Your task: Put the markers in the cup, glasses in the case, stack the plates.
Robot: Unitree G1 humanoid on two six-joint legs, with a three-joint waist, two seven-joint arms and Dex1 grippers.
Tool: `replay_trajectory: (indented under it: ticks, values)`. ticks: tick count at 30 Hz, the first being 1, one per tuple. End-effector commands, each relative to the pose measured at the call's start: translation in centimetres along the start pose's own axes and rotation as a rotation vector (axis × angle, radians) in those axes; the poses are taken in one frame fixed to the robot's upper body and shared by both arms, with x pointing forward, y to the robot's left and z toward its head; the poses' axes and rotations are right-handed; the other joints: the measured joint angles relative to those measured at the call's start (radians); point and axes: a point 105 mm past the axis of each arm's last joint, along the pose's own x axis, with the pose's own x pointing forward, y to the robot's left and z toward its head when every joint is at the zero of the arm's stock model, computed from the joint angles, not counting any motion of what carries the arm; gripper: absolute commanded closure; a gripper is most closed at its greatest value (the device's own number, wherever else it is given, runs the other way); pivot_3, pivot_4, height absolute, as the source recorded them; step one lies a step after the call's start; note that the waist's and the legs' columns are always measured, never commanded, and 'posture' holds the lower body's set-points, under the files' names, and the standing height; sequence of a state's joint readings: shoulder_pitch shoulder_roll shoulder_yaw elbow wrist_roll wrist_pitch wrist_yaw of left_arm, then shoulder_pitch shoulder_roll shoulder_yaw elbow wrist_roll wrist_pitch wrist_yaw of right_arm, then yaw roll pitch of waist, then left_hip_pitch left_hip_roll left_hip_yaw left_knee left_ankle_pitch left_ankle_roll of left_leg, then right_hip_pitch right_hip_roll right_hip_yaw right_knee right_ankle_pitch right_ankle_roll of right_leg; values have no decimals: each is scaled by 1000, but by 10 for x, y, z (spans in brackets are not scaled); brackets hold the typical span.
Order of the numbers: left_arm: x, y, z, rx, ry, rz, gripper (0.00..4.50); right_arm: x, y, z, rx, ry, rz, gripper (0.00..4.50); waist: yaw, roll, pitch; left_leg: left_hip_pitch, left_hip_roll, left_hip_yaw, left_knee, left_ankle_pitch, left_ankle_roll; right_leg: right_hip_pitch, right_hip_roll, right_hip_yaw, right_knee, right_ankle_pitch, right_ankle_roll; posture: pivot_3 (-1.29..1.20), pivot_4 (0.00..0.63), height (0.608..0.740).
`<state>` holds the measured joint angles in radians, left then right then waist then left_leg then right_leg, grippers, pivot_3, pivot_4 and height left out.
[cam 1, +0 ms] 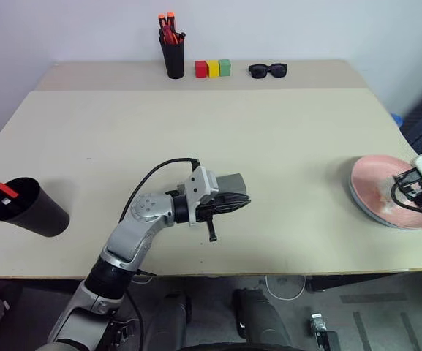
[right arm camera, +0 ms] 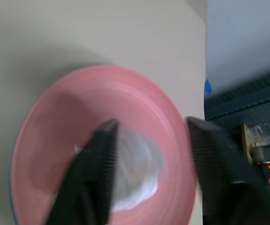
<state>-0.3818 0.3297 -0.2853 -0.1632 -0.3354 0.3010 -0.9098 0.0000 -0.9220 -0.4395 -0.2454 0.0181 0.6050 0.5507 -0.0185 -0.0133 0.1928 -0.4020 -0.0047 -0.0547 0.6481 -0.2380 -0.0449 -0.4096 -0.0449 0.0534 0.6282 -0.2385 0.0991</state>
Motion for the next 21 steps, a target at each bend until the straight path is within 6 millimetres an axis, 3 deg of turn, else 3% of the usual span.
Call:
replay_trajectory:
  ticks: [1,5,8,11,15,21]
  values:
    - [-11,12,10,7,-36,122,4386,2,-2,25,-39,-118,-24,737,-1,0,0,0,0,0,0,0,0,0,0,0,0,0,0,0,150,740]
    - [-34,44,13,22,-47,415,4386,7,16,58,41,-289,55,737,0,0,0,0,0,0,0,0,0,0,0,0,0,-2,3,0,150,740]
    - [-63,73,9,58,19,687,4386,8,34,85,152,-433,162,737,3,0,0,0,0,-1,0,0,0,0,0,0,0,-1,3,0,150,740]
    - [-95,95,7,92,77,918,4386,8,53,95,236,-501,305,737,5,-1,0,0,0,-1,0,0,0,0,0,0,0,1,1,0,150,740]
    - [-129,104,3,65,96,1079,4386,12,73,98,263,-518,442,737,6,-1,0,-1,0,-2,0,0,0,0,0,-1,0,1,2,0,150,740]
    - [-142,98,0,64,121,1115,4386,28,76,95,265,-508,481,737,7,-1,0,-1,0,-2,0,0,0,0,0,-1,0,0,1,0,150,740]
